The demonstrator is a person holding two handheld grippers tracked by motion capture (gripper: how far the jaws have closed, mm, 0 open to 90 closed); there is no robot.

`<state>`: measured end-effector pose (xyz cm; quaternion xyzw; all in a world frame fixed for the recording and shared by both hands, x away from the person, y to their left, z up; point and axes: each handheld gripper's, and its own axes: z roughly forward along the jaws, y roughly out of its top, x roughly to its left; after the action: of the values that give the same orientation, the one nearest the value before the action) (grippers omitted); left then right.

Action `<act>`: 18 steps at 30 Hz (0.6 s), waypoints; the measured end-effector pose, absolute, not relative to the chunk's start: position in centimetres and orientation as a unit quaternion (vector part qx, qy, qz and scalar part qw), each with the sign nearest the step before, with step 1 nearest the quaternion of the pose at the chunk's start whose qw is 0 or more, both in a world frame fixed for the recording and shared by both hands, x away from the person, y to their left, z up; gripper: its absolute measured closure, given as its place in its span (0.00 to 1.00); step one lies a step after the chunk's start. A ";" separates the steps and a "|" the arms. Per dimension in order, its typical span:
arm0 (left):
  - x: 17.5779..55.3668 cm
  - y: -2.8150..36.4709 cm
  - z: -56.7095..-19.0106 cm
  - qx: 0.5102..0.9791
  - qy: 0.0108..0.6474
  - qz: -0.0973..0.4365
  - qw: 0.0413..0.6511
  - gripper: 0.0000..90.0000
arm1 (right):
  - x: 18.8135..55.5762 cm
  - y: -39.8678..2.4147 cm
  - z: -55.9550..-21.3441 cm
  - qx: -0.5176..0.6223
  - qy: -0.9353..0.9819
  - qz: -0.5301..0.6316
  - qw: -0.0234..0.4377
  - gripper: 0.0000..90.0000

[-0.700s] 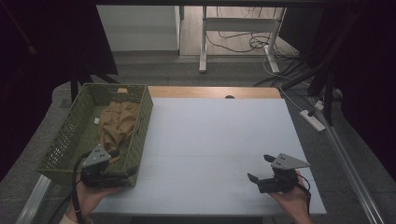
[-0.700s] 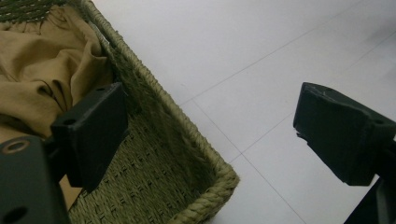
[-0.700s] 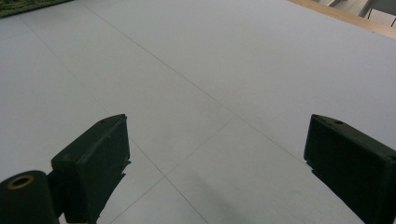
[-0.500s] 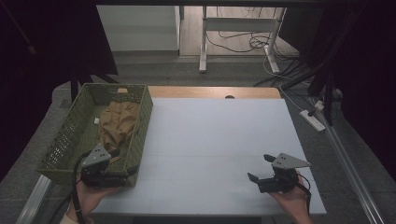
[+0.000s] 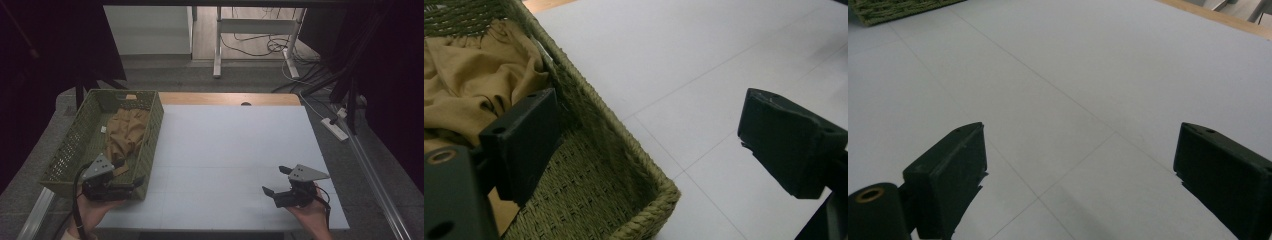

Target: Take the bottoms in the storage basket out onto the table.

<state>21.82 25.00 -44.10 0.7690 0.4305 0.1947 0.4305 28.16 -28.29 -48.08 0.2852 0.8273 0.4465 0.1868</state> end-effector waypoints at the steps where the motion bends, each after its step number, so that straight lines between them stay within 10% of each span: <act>1: 21.9 25.0 -44.1 0.770 0.430 0.194 0.430 0.12 | 28.1 -28.4 -48.0 0.286 0.827 0.446 0.189 0.08; 18: 22.2 24.8 -44.0 0.774 0.427 0.188 0.429 0.13 | 28.2 -28.6 -48.1 0.285 0.827 0.444 0.193 0.08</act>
<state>22.22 24.77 -43.99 0.7737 0.4267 0.1875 0.4291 28.23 -28.57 -48.07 0.2847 0.8273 0.4444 0.1926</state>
